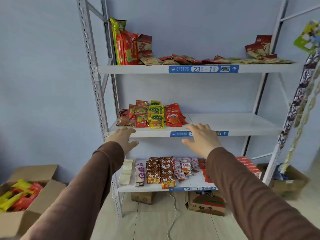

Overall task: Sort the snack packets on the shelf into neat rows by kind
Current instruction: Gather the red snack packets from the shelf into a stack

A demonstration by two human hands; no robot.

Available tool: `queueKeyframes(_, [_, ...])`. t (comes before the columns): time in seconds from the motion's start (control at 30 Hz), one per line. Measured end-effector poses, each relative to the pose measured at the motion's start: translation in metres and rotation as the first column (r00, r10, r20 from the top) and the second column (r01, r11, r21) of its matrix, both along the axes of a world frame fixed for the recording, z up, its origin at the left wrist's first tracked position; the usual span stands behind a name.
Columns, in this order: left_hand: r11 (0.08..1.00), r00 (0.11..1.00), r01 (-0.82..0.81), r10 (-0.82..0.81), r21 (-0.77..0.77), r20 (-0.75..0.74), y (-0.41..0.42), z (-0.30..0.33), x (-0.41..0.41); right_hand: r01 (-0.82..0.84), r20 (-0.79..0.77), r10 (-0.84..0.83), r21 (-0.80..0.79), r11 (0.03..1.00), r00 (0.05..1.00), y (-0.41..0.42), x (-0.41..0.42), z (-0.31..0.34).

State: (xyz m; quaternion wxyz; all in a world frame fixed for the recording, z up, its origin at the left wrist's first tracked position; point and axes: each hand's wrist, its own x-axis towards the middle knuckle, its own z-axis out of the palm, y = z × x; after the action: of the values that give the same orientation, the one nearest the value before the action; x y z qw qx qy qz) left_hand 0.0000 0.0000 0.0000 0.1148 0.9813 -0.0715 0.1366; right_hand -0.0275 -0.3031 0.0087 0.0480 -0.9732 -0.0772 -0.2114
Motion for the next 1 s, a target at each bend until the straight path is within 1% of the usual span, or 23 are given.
queueKeyframes(0.13, [1.0,0.997,-0.018,0.018,-0.006,-0.075,-0.006,-0.018,0.006,0.009,-0.085,-0.012,-0.037,0.999,0.996,-0.003,0.016,-0.019])
queueKeyframes(0.2, [1.0,0.996,-0.021,0.02,-0.007,-0.092,-0.007,-0.027,0.011,-0.006,-0.11,0.003,-0.025,1.0,0.994,0.002,0.027,-0.029])
queueKeyframes(0.4, [0.999,0.993,-0.003,-0.001,-0.036,-0.115,0.006,-0.038,0.05,-0.036,-0.131,0.038,0.016,0.999,0.991,0.021,0.075,-0.044])
queueKeyframes(0.57, [0.997,0.994,0.03,-0.037,-0.066,-0.105,0.028,-0.042,0.099,-0.038,-0.125,0.039,0.014,0.999,0.991,0.047,0.124,-0.046])
queueKeyframes(0.7, [0.993,0.99,0.068,-0.079,-0.093,-0.118,0.031,-0.046,0.14,-0.024,-0.122,0.031,0.056,0.998,0.992,0.055,0.152,-0.051])
queueKeyframes(1.0, [0.977,0.97,0.169,-0.188,-0.127,-0.155,-0.015,-0.064,0.245,0.019,-0.14,-0.008,0.082,0.996,0.99,0.017,0.233,-0.059])
